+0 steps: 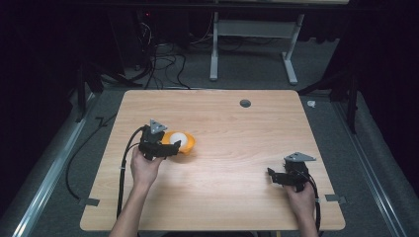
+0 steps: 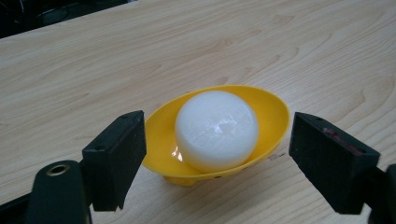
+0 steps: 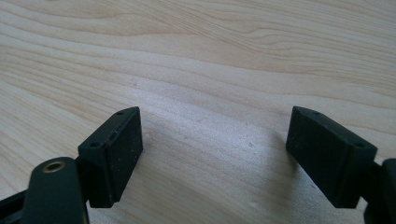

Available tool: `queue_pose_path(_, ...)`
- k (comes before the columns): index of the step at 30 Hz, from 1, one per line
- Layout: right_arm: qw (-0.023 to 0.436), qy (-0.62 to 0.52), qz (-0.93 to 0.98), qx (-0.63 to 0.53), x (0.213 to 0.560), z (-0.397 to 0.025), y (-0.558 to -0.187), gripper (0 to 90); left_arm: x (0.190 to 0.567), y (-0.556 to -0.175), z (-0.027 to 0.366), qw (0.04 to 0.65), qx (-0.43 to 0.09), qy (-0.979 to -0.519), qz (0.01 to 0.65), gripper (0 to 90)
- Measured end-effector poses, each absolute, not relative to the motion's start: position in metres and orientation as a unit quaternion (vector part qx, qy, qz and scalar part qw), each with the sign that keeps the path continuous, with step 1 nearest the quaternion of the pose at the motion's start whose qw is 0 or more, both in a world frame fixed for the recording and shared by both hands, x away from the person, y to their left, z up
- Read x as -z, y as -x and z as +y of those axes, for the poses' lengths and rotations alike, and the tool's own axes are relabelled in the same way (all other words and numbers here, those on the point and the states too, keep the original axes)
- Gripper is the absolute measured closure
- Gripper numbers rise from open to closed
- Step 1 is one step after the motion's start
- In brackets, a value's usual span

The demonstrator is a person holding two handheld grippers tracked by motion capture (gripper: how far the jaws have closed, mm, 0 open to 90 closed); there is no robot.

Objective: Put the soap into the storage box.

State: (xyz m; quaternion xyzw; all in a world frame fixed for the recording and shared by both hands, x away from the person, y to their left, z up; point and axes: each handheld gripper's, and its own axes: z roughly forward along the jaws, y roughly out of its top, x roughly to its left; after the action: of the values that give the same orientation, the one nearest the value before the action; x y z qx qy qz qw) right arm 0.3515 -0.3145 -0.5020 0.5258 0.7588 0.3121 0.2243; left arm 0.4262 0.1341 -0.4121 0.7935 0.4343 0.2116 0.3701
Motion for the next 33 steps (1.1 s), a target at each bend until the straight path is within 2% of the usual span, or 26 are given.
queue_pose_path(33, 0.223, -0.528, 0.758, -0.312, 0.502, -0.314, -0.351, 19.6, 0.408, -0.386, 0.155, 0.386, -0.215, -0.781, 0.441, 19.8)
